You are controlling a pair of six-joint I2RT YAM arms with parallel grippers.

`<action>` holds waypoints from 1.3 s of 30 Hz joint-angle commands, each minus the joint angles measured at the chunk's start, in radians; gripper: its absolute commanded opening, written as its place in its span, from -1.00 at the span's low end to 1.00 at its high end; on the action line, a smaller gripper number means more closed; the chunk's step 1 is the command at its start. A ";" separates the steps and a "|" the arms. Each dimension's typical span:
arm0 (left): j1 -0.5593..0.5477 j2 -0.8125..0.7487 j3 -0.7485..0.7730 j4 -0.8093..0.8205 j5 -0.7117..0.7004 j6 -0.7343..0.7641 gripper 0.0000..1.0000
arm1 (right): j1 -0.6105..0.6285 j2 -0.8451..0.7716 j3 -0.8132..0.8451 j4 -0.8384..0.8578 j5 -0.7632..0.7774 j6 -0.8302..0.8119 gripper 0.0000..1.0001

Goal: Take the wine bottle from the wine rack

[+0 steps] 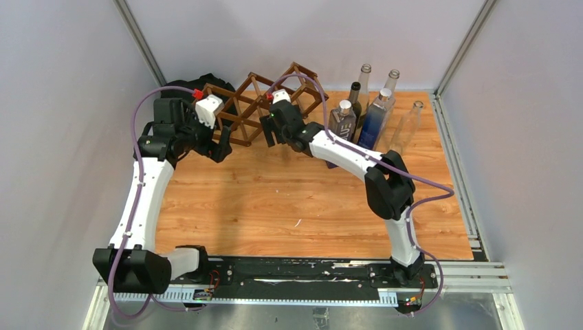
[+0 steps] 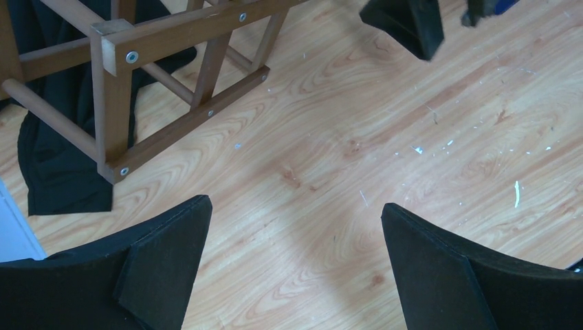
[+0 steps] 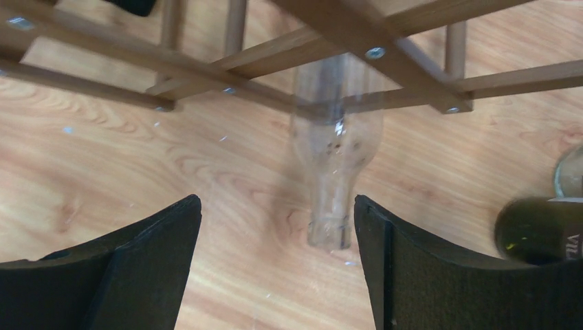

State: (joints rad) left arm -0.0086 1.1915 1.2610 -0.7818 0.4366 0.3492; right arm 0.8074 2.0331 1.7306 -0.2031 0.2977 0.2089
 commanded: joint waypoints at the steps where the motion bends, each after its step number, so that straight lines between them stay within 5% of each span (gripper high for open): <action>1: 0.006 -0.020 -0.017 0.016 0.034 0.013 1.00 | -0.044 0.078 0.088 -0.071 0.039 -0.035 0.72; 18: 0.006 -0.046 -0.032 0.018 0.042 0.028 1.00 | -0.080 0.258 0.158 -0.059 0.041 -0.054 0.60; 30: 0.038 -0.043 -0.036 0.024 0.033 0.028 1.00 | -0.079 0.258 0.150 -0.054 0.034 -0.070 -0.18; 37: 0.040 -0.048 -0.031 0.024 0.036 0.021 1.00 | -0.048 0.174 0.021 -0.004 0.022 -0.043 -0.99; 39: 0.039 -0.046 -0.032 0.024 0.039 0.016 1.00 | -0.034 0.144 -0.030 0.003 0.020 -0.037 -1.00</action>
State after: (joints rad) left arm 0.0246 1.1606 1.2312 -0.7780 0.4644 0.3672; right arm 0.7349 2.2398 1.7947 -0.1917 0.3256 0.1608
